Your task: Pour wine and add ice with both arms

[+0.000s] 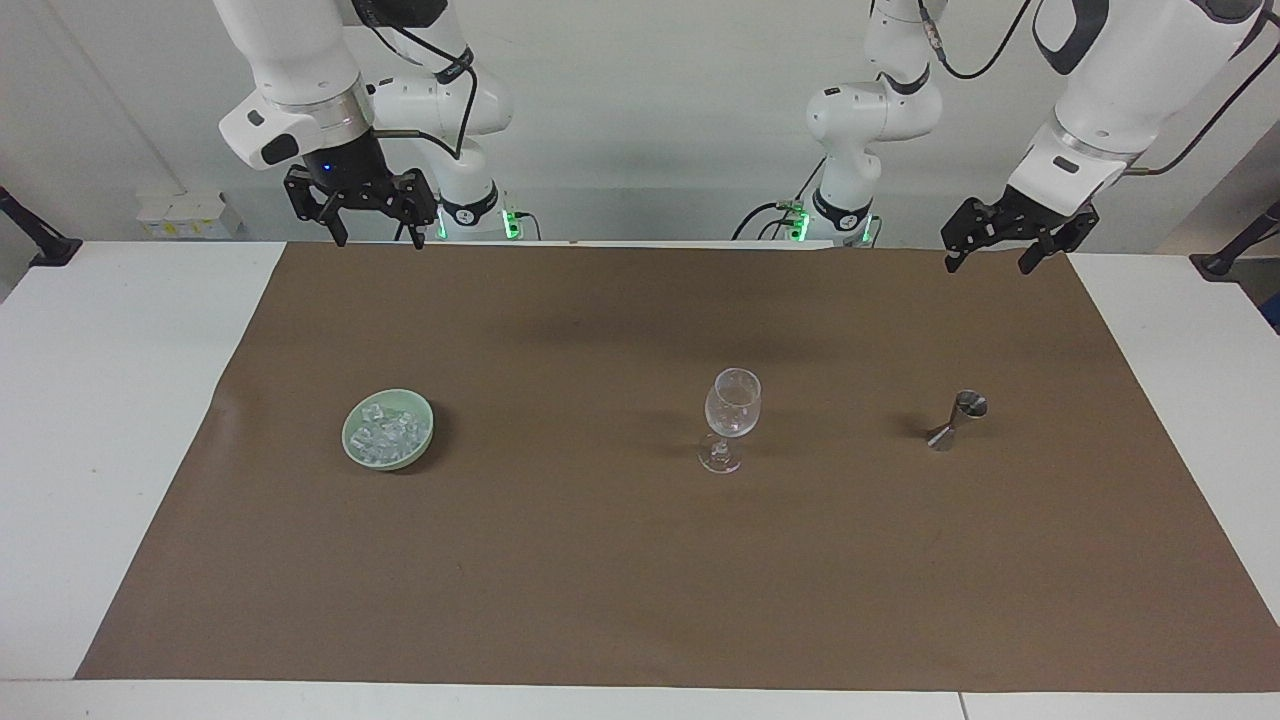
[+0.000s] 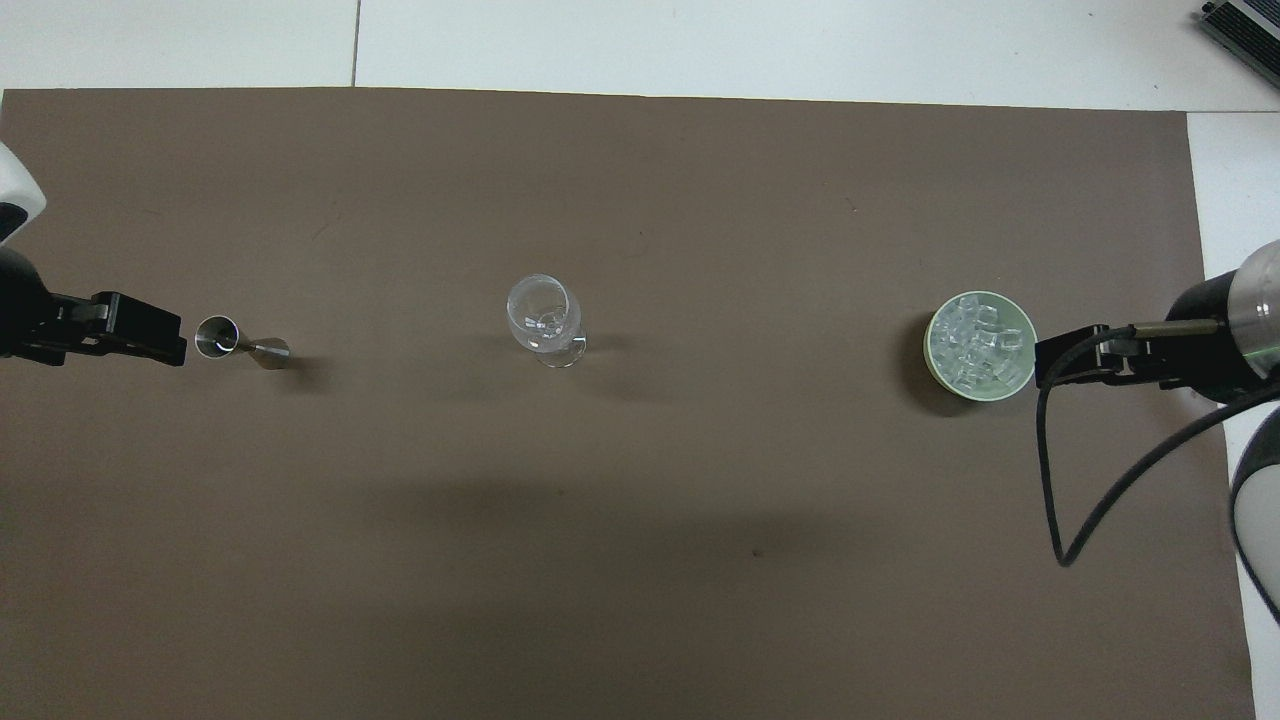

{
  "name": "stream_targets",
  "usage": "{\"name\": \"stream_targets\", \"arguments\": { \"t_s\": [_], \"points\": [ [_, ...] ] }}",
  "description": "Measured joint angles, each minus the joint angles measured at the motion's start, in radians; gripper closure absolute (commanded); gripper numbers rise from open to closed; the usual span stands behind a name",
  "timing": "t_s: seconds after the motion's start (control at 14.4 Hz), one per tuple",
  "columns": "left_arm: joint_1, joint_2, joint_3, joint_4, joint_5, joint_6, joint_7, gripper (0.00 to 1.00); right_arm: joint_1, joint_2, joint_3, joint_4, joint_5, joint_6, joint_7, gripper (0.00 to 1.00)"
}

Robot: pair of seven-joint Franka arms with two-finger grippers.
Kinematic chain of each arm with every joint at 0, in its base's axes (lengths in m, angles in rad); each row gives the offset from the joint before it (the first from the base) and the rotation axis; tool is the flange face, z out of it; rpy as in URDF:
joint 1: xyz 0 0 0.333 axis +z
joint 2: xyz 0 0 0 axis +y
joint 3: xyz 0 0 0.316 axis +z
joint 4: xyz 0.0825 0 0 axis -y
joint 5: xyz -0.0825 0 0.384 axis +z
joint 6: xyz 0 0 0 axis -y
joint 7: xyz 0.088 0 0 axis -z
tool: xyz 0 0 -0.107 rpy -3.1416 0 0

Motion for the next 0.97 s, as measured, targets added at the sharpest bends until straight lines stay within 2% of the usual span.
{"name": "stream_targets", "arguments": {
  "t_s": [0.56,0.83,0.97],
  "points": [
    [0.070,-0.006,0.002,0.001,-0.045,-0.002,-0.026,0.00,0.000,0.000,0.000,0.000,0.000,0.000,0.000,0.00],
    [0.083,-0.007,0.013,0.000,-0.058,-0.008,-0.115,0.00,0.000,0.000,0.000,0.000,0.000,0.000,0.000,0.00],
    [0.136,-0.006,0.018,-0.006,-0.103,-0.024,-0.154,0.00,0.000,0.000,0.000,0.000,0.000,0.000,0.000,0.00]
  ]
}}
